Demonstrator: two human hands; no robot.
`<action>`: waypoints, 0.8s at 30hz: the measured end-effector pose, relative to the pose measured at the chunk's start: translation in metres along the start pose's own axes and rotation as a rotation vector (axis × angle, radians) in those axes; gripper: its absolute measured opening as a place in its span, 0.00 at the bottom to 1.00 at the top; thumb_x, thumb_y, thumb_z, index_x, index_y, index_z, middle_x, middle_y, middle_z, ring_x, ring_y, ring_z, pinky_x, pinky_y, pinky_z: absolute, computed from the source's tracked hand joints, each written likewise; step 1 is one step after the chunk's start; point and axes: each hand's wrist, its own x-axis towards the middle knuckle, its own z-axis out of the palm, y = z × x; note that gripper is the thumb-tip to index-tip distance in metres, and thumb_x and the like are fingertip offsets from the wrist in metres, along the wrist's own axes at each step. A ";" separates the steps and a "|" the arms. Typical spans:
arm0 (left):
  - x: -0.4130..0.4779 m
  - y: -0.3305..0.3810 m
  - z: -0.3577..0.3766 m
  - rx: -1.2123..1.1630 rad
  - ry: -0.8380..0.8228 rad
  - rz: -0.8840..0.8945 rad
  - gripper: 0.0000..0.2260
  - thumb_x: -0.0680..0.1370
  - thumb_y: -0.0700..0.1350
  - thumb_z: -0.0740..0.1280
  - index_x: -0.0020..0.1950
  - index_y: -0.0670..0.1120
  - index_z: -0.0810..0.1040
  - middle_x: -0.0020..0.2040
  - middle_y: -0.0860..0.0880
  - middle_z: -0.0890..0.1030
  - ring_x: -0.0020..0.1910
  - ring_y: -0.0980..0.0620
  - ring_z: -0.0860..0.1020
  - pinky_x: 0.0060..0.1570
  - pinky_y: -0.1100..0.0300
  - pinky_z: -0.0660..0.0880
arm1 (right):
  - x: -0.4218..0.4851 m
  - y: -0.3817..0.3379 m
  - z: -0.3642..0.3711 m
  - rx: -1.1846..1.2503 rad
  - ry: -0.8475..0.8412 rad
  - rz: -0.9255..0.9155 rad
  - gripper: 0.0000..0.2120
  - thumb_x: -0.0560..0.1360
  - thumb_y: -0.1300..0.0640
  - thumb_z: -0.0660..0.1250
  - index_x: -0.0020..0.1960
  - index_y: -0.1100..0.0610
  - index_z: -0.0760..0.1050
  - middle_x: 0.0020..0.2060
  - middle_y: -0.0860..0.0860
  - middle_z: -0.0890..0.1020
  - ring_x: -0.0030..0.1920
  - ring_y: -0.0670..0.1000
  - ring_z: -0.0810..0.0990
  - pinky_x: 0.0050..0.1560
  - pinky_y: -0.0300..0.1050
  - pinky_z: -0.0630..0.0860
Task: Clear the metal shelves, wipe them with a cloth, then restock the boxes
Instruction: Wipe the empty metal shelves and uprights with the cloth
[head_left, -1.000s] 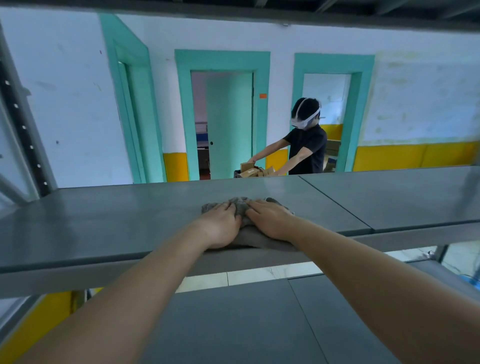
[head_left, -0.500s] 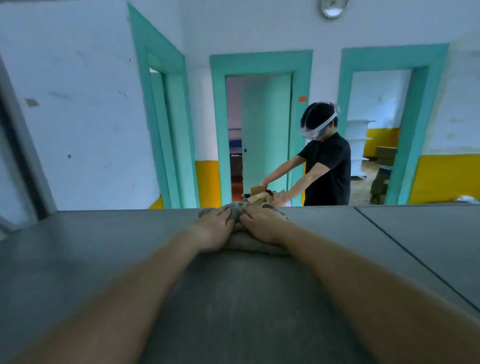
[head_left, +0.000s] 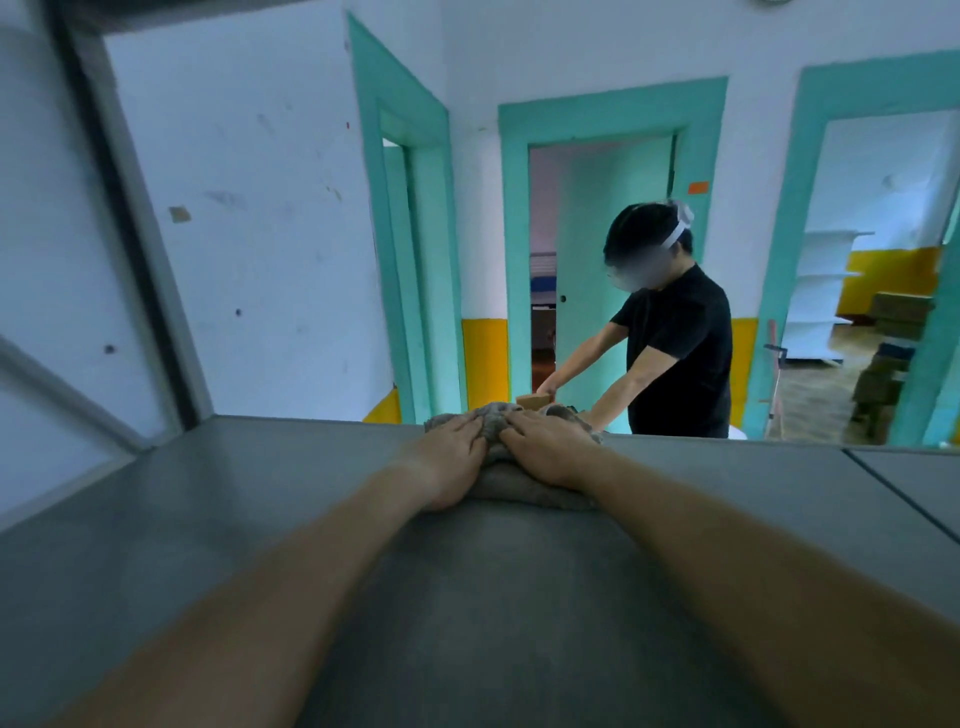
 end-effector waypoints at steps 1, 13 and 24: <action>-0.004 -0.006 -0.001 0.004 0.012 0.002 0.23 0.87 0.45 0.45 0.82 0.41 0.51 0.83 0.46 0.51 0.81 0.50 0.50 0.79 0.58 0.45 | 0.001 -0.005 0.002 0.008 0.008 -0.003 0.28 0.83 0.43 0.44 0.79 0.51 0.63 0.79 0.52 0.64 0.76 0.57 0.66 0.76 0.63 0.60; -0.123 -0.045 -0.019 0.030 0.027 0.118 0.24 0.86 0.53 0.47 0.82 0.48 0.58 0.82 0.48 0.59 0.80 0.49 0.59 0.79 0.50 0.55 | -0.104 -0.114 0.023 0.015 0.057 0.105 0.25 0.84 0.46 0.48 0.78 0.51 0.64 0.79 0.54 0.64 0.75 0.57 0.67 0.76 0.58 0.61; -0.250 -0.052 -0.033 0.008 0.041 0.219 0.22 0.86 0.49 0.51 0.77 0.43 0.67 0.78 0.42 0.65 0.77 0.44 0.64 0.75 0.52 0.61 | -0.212 -0.204 0.042 -0.038 0.111 0.197 0.24 0.84 0.45 0.51 0.76 0.52 0.68 0.77 0.54 0.68 0.74 0.57 0.68 0.75 0.54 0.62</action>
